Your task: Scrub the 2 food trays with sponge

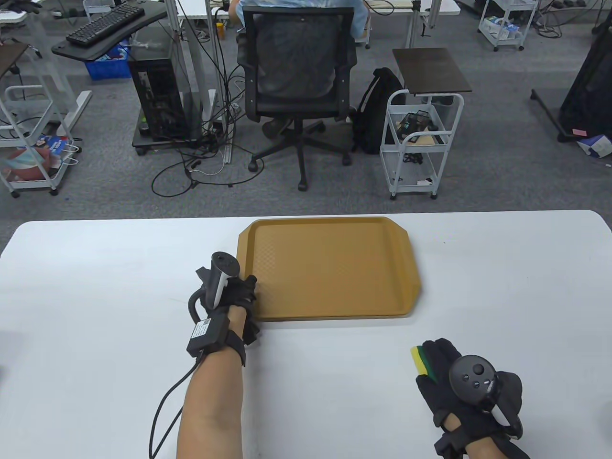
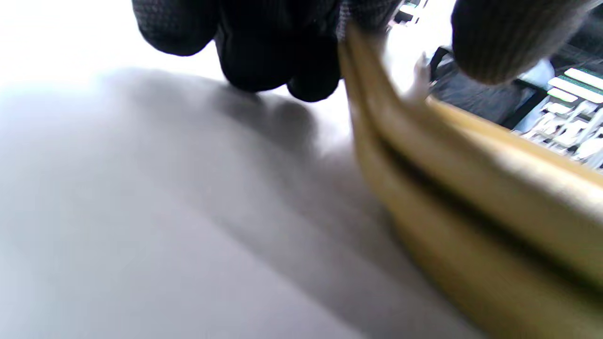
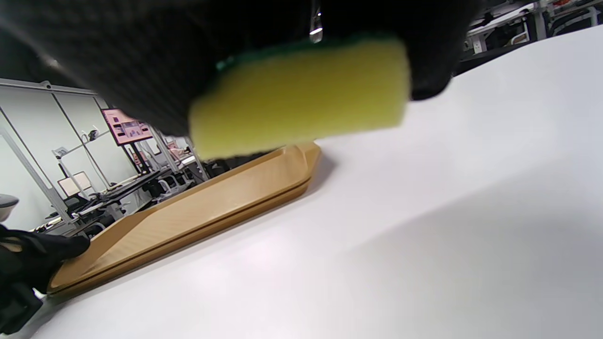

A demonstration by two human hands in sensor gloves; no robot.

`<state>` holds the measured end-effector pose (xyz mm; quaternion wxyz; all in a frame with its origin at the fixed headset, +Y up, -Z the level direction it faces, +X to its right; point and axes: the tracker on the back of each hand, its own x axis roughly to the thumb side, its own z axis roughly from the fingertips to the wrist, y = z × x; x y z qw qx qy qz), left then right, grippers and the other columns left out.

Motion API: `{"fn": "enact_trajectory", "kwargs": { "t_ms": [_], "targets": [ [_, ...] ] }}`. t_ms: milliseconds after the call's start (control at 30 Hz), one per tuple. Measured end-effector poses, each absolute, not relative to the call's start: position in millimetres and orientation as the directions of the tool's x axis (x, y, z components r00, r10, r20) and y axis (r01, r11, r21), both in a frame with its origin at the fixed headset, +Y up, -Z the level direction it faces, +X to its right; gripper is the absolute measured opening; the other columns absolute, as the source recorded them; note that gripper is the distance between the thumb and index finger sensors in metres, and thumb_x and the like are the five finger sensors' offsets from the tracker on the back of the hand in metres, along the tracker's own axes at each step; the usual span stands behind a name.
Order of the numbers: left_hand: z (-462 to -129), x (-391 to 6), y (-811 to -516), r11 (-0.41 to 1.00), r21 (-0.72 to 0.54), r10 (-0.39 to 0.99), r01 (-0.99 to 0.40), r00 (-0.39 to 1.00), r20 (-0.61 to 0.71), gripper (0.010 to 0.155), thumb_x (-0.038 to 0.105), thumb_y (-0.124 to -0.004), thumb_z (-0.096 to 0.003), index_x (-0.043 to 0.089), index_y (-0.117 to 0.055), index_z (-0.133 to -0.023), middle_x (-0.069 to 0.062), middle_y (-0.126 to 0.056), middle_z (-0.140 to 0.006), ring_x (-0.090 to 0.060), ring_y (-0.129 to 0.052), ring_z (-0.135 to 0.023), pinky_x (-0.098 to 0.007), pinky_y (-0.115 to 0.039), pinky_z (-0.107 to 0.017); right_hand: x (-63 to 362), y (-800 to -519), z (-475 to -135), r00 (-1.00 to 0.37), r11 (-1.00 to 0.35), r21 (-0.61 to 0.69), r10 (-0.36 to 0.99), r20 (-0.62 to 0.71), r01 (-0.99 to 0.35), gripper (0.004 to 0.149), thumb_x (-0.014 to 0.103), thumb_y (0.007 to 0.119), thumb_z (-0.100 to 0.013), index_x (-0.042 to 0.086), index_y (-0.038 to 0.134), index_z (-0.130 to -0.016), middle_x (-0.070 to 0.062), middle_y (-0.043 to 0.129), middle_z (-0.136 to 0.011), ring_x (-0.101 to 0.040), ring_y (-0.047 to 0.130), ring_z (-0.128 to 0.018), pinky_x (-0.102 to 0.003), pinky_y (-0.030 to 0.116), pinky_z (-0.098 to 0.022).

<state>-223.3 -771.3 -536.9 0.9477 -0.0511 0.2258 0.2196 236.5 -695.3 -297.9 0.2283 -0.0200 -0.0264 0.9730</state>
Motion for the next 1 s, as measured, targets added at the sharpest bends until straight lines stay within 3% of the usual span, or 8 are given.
{"fn": "enact_trajectory", "kwargs": {
  "t_ms": [267,533,733,1000],
  "targets": [
    [-448.1,-229.9,-734.5,0.932,-0.048,0.348,-0.359,0.923,-0.163,0.085,0.067,-0.077,-0.04,0.032,-0.052,-0.113,-0.007,-0.057,-0.116,-0.043,-0.057,-0.109,-0.065,-0.05,-0.075,224.1,-695.9,-297.1,-0.914,-0.91,-0.089,0.403,0.042,-0.405,0.067,0.04,0.093,-0.043,0.026,0.066,-0.103,-0.009,0.058,-0.112,-0.038,0.081,-0.089,-0.052,0.077,-0.063],
    [-347.4,-238.8,-723.7,0.959,-0.062,0.275,-0.277,0.961,-0.042,0.089,0.071,-0.076,-0.0389,0.032,-0.048,-0.114,-0.007,-0.047,-0.12,-0.045,-0.044,-0.113,-0.068,-0.042,-0.077,208.8,-714.1,-306.8,-0.937,-0.936,-0.069,0.339,0.08,-0.344,0.061,0.041,0.095,-0.041,0.025,0.072,-0.096,-0.009,0.058,-0.111,-0.034,0.083,-0.09,-0.048,0.08,-0.066],
    [-319.4,-245.8,-730.0,0.96,-0.058,0.271,-0.273,0.962,-0.031,0.091,0.072,-0.076,-0.0387,0.031,-0.046,-0.115,-0.007,-0.045,-0.12,-0.045,-0.042,-0.113,-0.068,-0.04,-0.077,195.7,-739.1,-321.2,-0.957,-0.959,-0.048,0.274,0.098,-0.279,0.056,0.042,0.096,-0.041,0.026,0.076,-0.09,-0.009,0.06,-0.11,-0.032,0.084,-0.091,-0.045,0.082,-0.067],
    [-319.3,-245.6,-732.2,0.971,-0.041,0.236,-0.236,0.972,-0.021,0.091,0.072,-0.075,-0.039,0.032,-0.045,-0.115,-0.006,-0.045,-0.121,-0.044,-0.041,-0.114,-0.068,-0.04,-0.077,182.1,-768.9,-333.5,-0.968,-0.973,0.03,0.231,0.098,-0.229,0.056,0.043,0.096,-0.041,0.025,0.079,-0.091,-0.01,0.062,-0.109,-0.031,0.081,-0.096,-0.042,0.08,-0.07]
  ]
}}
